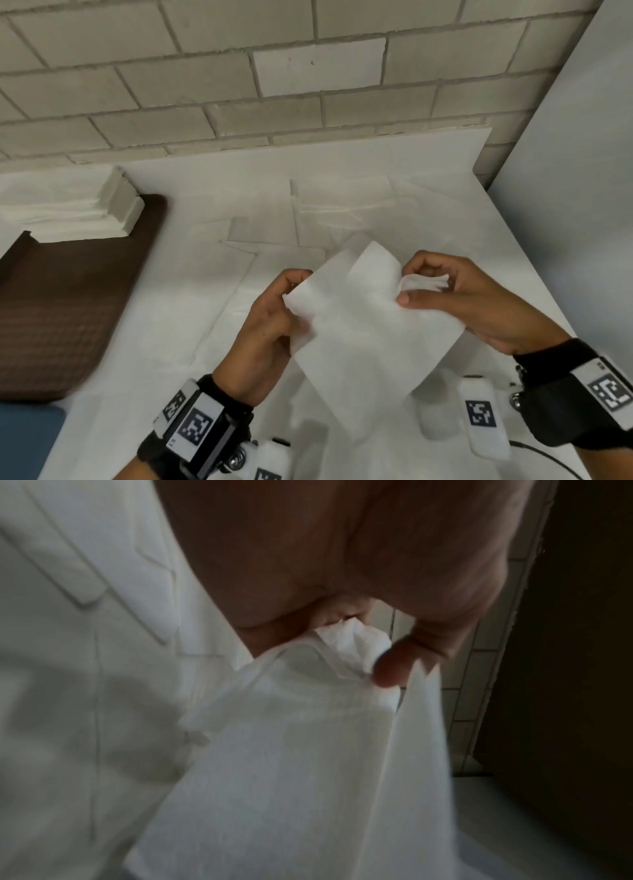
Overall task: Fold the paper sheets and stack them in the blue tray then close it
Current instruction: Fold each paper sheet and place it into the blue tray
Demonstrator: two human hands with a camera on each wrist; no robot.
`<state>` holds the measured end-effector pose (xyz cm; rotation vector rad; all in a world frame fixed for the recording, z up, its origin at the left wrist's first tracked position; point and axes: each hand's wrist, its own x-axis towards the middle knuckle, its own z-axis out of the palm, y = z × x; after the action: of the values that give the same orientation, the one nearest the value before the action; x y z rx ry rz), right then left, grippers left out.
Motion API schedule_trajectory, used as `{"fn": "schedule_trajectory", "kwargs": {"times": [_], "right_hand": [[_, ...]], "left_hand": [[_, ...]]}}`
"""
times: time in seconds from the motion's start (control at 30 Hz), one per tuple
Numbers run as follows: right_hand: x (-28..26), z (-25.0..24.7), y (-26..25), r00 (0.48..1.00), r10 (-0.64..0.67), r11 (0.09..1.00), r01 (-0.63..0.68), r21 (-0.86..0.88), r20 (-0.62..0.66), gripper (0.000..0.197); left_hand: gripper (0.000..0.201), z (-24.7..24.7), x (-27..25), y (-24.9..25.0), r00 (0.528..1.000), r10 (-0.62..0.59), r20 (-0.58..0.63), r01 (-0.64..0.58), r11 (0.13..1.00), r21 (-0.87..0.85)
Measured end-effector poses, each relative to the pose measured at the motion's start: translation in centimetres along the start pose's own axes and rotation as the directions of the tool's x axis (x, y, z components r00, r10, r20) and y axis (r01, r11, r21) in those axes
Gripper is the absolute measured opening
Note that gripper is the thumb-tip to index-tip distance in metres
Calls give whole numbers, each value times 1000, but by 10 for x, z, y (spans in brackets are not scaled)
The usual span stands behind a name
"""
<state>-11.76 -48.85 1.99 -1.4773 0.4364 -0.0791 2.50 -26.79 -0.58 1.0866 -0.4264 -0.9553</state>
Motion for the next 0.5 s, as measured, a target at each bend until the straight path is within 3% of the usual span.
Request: {"fn": "schedule_trajectory", "kwargs": {"times": [0.07,0.13,0.2,0.27,0.37,0.43,0.5], "right_hand": [[0,-4,-10,995,-99,991,101,-85,24,15],[1,-6,-21,986,-158,971,166,-171,61,14],[1,-7,-29,976,-196,947,213,-240,90,15],[2,-8,-36,971,-217,924,239,-297,104,16],[-2,-13,-42,969,-229,906,246,-344,89,17],[-6,-17,-46,968,-241,903,250,-349,70,19],[-11,-17,-51,965,-235,890,262,-374,117,18]], "left_hand": [[47,-3,0,4,995,-95,-8,95,993,76],[35,-3,1,9,986,-167,-31,170,970,174],[22,-3,3,14,978,-204,-43,208,946,250],[24,-4,4,17,977,-205,-60,214,936,279],[24,-9,8,24,982,-150,-111,174,950,259],[22,-24,16,29,970,-51,-237,125,942,313],[20,-42,24,34,914,182,-363,73,806,587]]}}
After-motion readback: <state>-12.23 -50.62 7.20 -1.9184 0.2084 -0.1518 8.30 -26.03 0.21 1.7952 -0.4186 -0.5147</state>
